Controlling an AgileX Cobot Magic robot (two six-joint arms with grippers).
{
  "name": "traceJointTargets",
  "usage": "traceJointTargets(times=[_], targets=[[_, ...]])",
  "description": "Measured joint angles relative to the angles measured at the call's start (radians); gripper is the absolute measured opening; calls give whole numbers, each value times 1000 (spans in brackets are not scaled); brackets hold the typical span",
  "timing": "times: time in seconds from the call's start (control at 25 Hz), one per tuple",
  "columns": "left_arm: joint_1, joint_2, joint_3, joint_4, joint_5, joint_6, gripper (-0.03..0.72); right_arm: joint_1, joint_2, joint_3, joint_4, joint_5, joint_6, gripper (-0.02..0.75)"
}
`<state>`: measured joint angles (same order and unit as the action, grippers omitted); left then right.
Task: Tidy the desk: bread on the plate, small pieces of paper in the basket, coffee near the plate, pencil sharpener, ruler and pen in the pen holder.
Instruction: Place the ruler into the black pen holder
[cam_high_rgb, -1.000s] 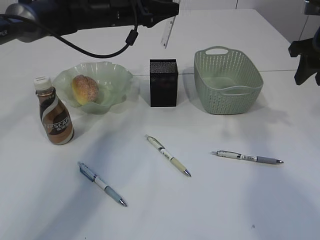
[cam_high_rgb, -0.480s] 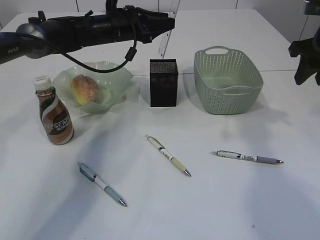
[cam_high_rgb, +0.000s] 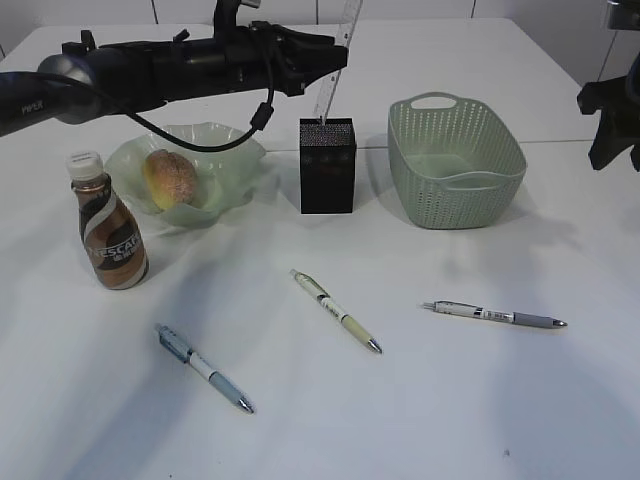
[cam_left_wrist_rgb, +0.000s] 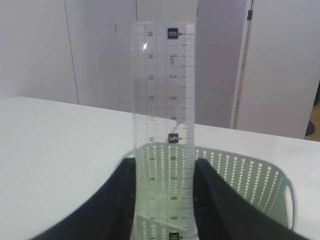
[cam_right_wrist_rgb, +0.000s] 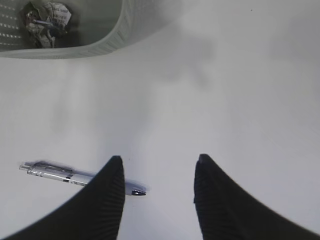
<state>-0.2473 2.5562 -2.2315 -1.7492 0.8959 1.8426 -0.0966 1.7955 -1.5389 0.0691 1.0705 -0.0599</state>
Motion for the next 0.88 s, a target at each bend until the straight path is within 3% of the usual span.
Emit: traceJointTargets(times=[0.88], targets=[[0,60,0,-6,-75,14,244,0,0,0,0,0,0,370]])
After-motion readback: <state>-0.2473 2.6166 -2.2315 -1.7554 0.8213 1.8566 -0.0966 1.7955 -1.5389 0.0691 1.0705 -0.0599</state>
